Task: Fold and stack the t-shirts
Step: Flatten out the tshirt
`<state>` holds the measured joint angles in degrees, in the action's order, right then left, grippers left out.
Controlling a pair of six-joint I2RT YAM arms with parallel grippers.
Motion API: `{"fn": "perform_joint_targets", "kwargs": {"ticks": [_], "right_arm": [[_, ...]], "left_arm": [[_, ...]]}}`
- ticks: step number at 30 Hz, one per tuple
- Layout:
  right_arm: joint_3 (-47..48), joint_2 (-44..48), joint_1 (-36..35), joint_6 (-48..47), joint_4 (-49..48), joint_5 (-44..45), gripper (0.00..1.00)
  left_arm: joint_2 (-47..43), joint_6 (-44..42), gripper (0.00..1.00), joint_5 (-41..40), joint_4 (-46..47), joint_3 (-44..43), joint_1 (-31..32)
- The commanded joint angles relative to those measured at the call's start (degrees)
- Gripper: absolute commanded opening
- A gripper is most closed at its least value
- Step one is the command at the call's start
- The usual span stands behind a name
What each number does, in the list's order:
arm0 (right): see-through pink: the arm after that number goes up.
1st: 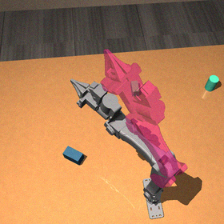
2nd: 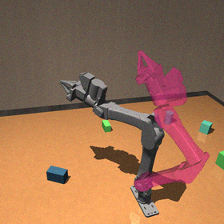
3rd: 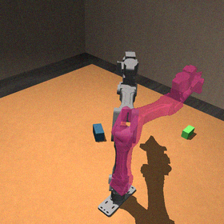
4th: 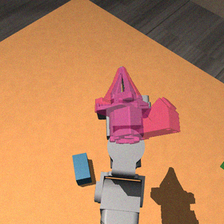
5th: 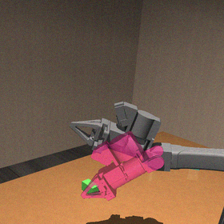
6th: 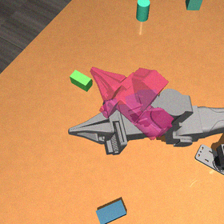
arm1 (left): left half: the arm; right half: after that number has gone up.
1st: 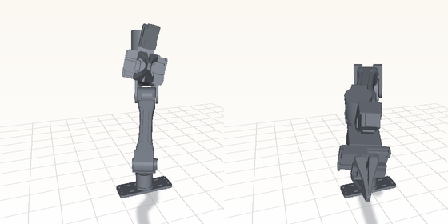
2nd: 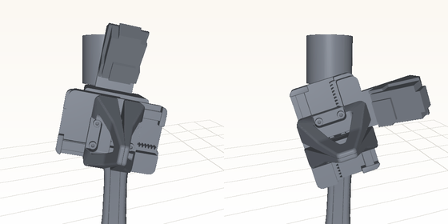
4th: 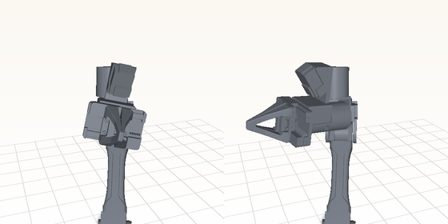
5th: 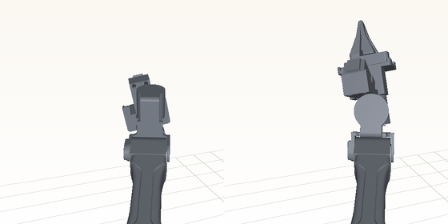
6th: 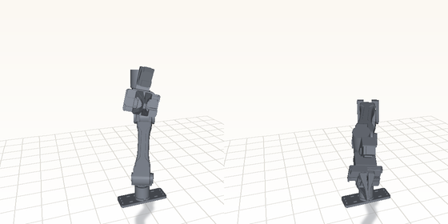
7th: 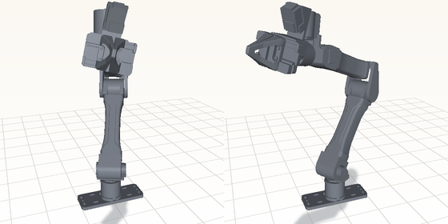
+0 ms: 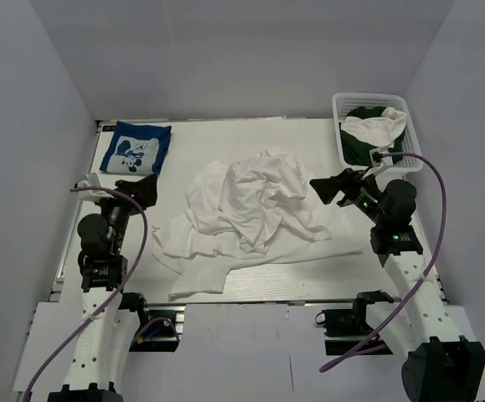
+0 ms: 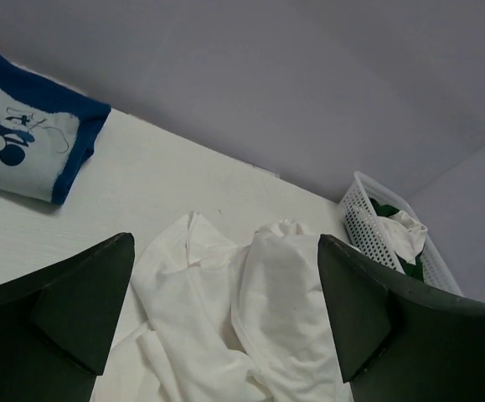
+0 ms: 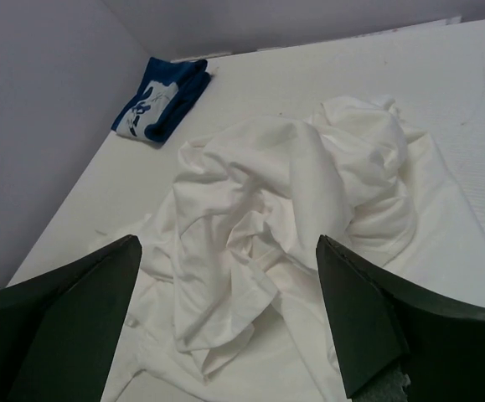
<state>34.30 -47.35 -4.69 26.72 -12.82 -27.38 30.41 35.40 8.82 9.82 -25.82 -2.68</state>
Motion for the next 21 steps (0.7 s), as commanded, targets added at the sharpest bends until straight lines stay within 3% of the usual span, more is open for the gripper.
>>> {"fn": "perform_joint_targets", "kwargs": {"ticks": [1, 5, 10, 14, 18, 21], "right_arm": [[1.0, -0.6, -0.8, -0.5, 0.1, -4.1, 0.90], [3.6, -5.4, -3.8, -2.9, 1.2, -4.3, 0.90], [16.8, -16.7, -19.3, -11.4, 11.4, 16.6, 0.90], [27.8, -34.1, -30.2, -15.3, 16.9, 25.6, 0.90], [36.0, -46.8, -34.2, -16.3, 19.6, 36.1, 0.90], [44.6, -56.7, -35.6, -14.1, 22.6, 49.5, 0.90]], "left_arm": [[0.6, 0.5, 1.00, -1.4, -7.1, -3.3, -0.1], [3.9, -0.2, 1.00, -1.3, -9.7, -5.4, -0.1], [7.9, -0.2, 1.00, 3.2, -8.6, -5.9, -0.1], [9.2, -0.8, 1.00, 3.7, -9.2, -6.4, -0.1], [9.2, -1.4, 1.00, 2.0, -10.8, -6.4, -0.1], [8.7, -1.9, 1.00, 0.8, -11.4, -6.4, -0.1]]}}
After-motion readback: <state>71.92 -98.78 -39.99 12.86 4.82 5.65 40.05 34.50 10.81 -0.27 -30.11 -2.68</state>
